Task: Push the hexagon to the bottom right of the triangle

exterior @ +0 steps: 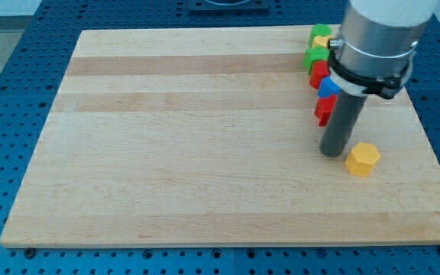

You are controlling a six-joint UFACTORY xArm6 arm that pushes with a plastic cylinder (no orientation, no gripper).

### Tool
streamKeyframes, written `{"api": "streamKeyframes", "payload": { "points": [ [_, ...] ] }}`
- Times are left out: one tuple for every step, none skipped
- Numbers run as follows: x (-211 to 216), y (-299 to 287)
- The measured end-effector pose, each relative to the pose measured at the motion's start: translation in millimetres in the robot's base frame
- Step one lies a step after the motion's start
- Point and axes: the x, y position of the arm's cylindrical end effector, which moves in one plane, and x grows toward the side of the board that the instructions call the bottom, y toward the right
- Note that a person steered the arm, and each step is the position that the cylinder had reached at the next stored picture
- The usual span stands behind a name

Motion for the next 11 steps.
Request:
{"api": "streamKeyframes", "payload": {
  "points": [
    [0,-37],
    [29,-62],
    [83,-21],
    [92,71],
    [82,109],
    [77,93],
    [55,61],
    [44,48],
    [44,43],
    [44,32],
    [34,15]
  ]
}}
